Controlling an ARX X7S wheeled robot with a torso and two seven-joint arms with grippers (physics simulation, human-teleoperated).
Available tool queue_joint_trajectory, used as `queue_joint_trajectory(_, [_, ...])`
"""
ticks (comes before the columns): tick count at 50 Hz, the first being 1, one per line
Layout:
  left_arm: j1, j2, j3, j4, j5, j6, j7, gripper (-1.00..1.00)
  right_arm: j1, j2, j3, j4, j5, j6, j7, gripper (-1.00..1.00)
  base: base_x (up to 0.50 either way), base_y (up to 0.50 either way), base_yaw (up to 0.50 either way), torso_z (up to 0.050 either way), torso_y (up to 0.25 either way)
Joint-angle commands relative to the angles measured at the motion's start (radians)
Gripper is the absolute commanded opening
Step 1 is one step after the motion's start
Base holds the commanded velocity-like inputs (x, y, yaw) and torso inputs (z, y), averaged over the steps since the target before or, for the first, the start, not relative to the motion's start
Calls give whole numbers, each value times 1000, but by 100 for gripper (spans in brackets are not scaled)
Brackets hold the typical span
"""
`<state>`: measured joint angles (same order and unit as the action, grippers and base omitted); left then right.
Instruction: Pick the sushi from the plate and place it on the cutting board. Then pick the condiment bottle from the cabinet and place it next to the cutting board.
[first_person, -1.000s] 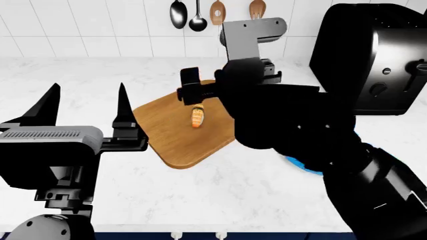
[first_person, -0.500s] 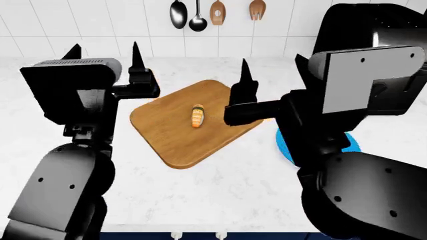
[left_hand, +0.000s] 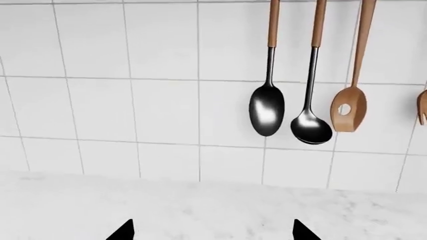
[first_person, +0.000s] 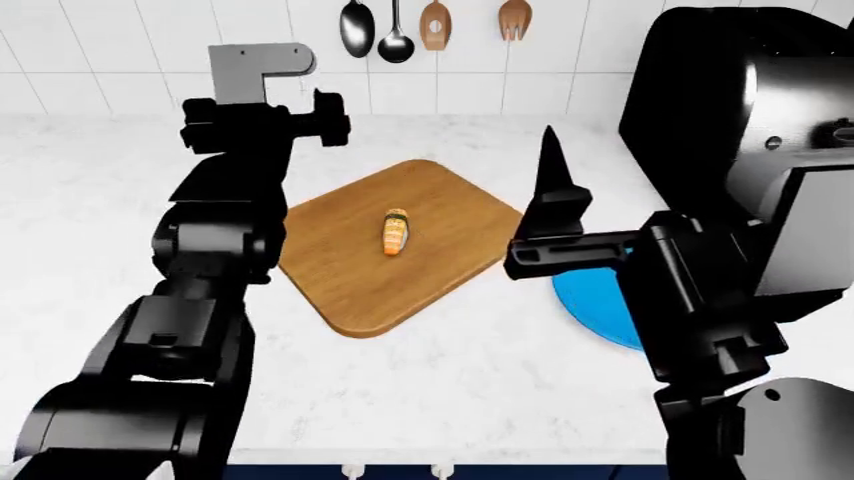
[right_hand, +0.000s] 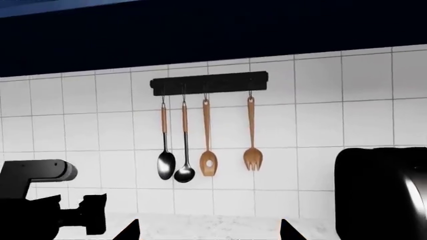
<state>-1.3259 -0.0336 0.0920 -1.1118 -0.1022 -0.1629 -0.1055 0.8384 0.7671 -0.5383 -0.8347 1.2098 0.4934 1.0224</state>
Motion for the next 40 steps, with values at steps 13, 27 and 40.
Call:
queue_joint_trajectory(13, [-24, 25, -145, -197, 63, 177, 143, 100, -26, 36, 7, -73, -30, -14, 0, 100, 5, -274, 0, 0, 0])
queue_joint_trajectory(27, [-18, 27, -162, -197, 78, 217, 160, 100, 144, 61, 28, -134, 114, 46, 82, 100, 119, -500, 0, 0, 0])
queue_joint_trajectory(40, [-18, 27, -161, -197, 73, 219, 163, 100, 717, 17, 11, 41, 495, 188, 211, 100, 359, -290, 0, 0, 0])
